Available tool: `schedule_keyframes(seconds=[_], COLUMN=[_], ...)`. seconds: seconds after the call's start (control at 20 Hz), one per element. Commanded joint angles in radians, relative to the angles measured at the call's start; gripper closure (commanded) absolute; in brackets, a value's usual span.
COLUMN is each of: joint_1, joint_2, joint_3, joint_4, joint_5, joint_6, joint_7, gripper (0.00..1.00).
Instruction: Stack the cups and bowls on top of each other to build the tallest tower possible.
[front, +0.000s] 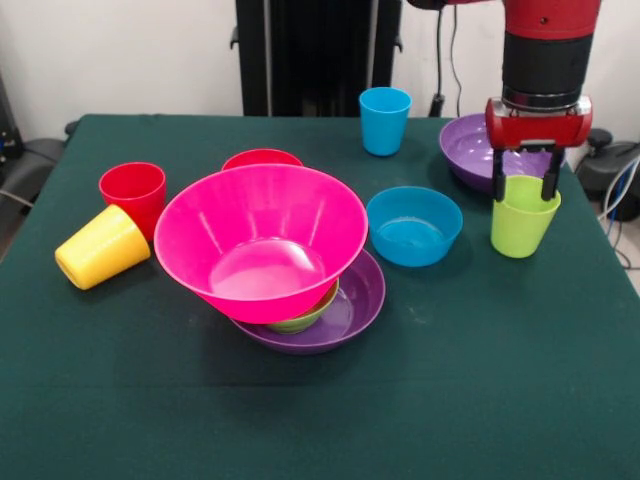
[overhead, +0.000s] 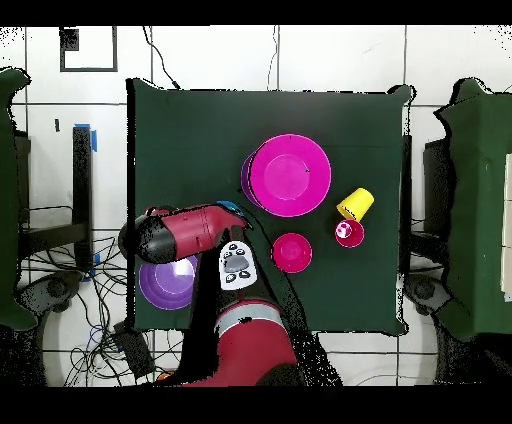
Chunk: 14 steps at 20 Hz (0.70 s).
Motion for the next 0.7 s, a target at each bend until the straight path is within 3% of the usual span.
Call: schedule_keyframes(seconds=[0.05,0.3,0.7], joint_1=[-0.005,0.001,-0.021], joint_2=[0.077,0.111,0.138], joint_3=[0.104,0.093,0.14], joint_4=[0.023,-0.004,-0.001], joint_5=[-0.089,-0.12,-0.142], joint_6=[0.052,0.042,-0.002], joint_7=[-0.076,-0.076,-0.082], gripper=[0.0,0.0,0.0])
